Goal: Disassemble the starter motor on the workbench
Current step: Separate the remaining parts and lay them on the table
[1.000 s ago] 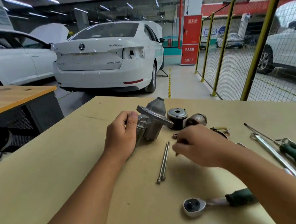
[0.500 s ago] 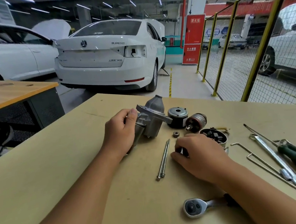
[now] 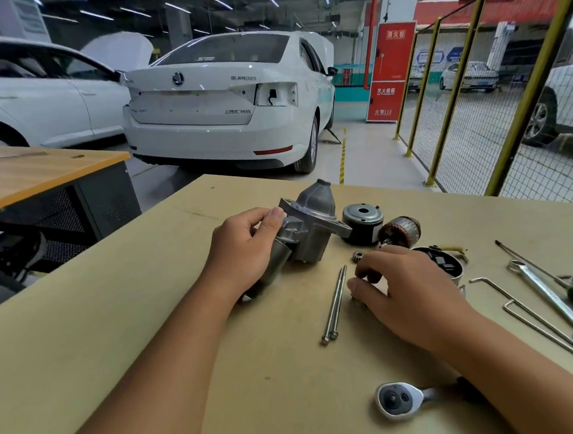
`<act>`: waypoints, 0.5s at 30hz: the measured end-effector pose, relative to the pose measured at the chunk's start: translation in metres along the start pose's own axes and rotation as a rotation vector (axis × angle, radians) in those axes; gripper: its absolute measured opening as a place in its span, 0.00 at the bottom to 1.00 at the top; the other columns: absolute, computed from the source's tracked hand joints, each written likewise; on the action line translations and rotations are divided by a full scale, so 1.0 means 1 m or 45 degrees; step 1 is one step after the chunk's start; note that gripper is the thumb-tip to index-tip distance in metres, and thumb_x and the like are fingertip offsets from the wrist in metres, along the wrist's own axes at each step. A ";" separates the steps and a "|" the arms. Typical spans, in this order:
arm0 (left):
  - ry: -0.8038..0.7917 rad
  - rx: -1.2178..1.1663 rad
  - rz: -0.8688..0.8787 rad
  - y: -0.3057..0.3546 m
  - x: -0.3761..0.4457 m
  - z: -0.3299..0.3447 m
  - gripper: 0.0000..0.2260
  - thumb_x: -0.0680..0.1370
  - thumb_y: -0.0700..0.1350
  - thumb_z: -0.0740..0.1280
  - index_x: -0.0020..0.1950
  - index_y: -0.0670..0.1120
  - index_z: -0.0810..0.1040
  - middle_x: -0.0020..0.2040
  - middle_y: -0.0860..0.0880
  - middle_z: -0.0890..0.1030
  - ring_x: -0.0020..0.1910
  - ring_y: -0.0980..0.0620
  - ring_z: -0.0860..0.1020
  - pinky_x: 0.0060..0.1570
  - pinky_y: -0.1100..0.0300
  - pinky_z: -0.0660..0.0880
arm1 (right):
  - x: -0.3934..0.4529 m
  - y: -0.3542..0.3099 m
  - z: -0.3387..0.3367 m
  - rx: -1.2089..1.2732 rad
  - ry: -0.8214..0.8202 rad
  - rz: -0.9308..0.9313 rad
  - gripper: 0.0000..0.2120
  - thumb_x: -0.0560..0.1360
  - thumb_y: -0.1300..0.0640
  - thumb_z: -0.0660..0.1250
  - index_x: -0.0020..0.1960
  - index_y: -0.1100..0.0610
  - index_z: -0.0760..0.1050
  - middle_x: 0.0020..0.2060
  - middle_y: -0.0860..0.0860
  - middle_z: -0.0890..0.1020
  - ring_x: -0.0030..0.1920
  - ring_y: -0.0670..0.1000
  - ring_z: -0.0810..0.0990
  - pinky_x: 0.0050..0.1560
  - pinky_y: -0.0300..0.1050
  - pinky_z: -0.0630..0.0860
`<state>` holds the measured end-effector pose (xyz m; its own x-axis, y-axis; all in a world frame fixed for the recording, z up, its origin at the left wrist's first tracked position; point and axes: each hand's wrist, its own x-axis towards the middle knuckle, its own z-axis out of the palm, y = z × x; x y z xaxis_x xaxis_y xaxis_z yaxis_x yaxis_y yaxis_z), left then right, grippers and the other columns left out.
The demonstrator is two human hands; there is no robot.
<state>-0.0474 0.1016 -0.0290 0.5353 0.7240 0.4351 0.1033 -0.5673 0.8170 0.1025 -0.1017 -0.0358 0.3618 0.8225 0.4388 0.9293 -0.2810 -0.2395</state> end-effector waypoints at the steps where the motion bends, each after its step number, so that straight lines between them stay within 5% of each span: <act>1: -0.017 -0.005 -0.020 0.000 0.001 -0.001 0.14 0.84 0.60 0.63 0.53 0.57 0.87 0.44 0.51 0.87 0.46 0.50 0.82 0.50 0.57 0.79 | 0.000 -0.001 -0.001 0.009 0.023 0.003 0.13 0.76 0.39 0.61 0.51 0.45 0.78 0.45 0.41 0.76 0.44 0.45 0.75 0.40 0.44 0.74; 4: -0.093 -0.022 -0.065 -0.002 0.002 -0.006 0.15 0.83 0.62 0.63 0.52 0.57 0.87 0.44 0.58 0.87 0.48 0.55 0.83 0.51 0.56 0.78 | -0.001 -0.006 -0.004 0.043 0.106 -0.002 0.12 0.77 0.43 0.65 0.54 0.48 0.80 0.45 0.42 0.78 0.44 0.45 0.75 0.42 0.46 0.75; 7: -0.120 0.034 -0.106 -0.004 0.001 -0.009 0.21 0.82 0.66 0.62 0.47 0.53 0.87 0.37 0.51 0.84 0.40 0.51 0.81 0.45 0.55 0.76 | -0.002 -0.011 -0.004 0.047 0.151 -0.014 0.10 0.77 0.46 0.69 0.54 0.50 0.81 0.45 0.44 0.78 0.44 0.48 0.76 0.42 0.49 0.77; 11: -0.090 0.183 -0.117 -0.004 -0.002 -0.012 0.30 0.82 0.67 0.61 0.39 0.41 0.75 0.27 0.53 0.67 0.27 0.56 0.67 0.32 0.61 0.64 | -0.003 -0.014 -0.001 0.048 0.044 -0.074 0.09 0.78 0.46 0.68 0.54 0.48 0.80 0.46 0.43 0.76 0.44 0.46 0.75 0.44 0.49 0.77; 15: -0.107 0.276 -0.066 -0.002 0.000 -0.016 0.29 0.81 0.66 0.61 0.37 0.41 0.74 0.25 0.54 0.65 0.27 0.56 0.65 0.27 0.64 0.62 | -0.003 -0.012 -0.002 0.069 -0.031 -0.094 0.08 0.78 0.46 0.68 0.53 0.49 0.81 0.45 0.43 0.76 0.45 0.46 0.75 0.46 0.49 0.76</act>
<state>-0.0607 0.1087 -0.0243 0.5912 0.7246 0.3541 0.3057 -0.6076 0.7331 0.0900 -0.1014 -0.0326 0.2902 0.8520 0.4357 0.9477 -0.1928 -0.2543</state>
